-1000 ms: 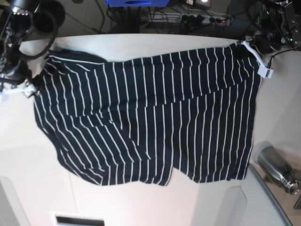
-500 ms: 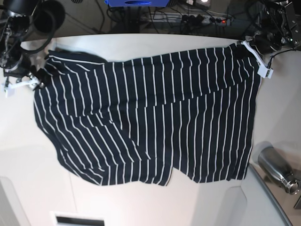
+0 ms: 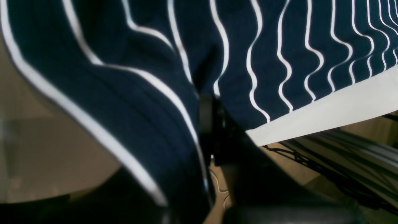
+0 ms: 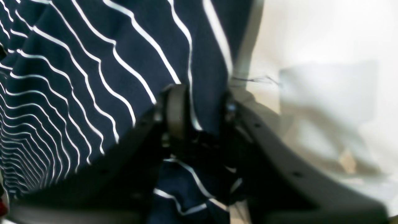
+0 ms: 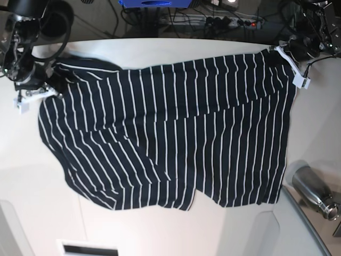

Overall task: Layout the t-shirt on the table in an organized manner, then fold the t-shirt properly
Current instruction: 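Regrasp the shirt corner with the right gripper and lift both edges, then raise the shirt with both grippers and shake it out over the table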

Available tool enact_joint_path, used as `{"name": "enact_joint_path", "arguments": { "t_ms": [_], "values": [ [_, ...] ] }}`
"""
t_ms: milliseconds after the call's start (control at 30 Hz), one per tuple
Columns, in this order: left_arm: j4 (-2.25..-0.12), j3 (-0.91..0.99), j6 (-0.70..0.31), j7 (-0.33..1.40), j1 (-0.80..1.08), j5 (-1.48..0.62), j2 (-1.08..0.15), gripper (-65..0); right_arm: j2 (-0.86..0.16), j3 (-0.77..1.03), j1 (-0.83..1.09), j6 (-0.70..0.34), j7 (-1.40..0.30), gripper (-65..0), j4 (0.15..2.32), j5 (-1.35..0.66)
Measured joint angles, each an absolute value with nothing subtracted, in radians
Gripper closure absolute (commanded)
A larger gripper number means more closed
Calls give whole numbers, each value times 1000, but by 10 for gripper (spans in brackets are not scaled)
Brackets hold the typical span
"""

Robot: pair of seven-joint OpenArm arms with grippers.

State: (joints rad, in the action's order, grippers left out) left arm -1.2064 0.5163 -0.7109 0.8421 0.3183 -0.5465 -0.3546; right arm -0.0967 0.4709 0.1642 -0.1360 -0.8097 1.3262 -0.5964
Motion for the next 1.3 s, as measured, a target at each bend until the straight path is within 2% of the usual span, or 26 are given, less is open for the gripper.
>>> {"name": "enact_joint_path", "arguments": {
  "t_ms": [67,200,367,533,700,833,1033,1167,1300],
  "values": [
    [-1206,516,-711,842,318,-546,-355,0,-95,494,168,-136,-813,0,1330,-596],
    [-1213,515,-712,840,318,-517,-355,0,-96,500,213,-128,-863,-8,1485,-592],
    [-1321,509,-704,860,329,-348,-336,0,-83,506,228,-123,-1020,-8,1699,-601],
    [-1425,534,-704,1003,339,-345,-337,0,-14,619,260,-92,-1176,-8,1795,-590],
    [-1573,638,-707,1009,381,-352,-344,0,3,623,324,-121,-1207,-8,1949,-614],
    [-1587,631,-706,1036,370,-338,-344,0,3,622,332,-121,-1207,-8,1903,-591],
    [-1587,449,-704,1059,138,-178,-346,0,-108,510,72,-120,-1160,-8,1728,-602],
    [-1485,360,-704,1063,12,-139,-316,0,-136,510,-17,-114,-1161,-8,1557,-569],
    [-1364,349,-704,1060,-93,-59,-280,0,-170,501,-82,-113,-1141,-8,1460,-580]
  ]
}}
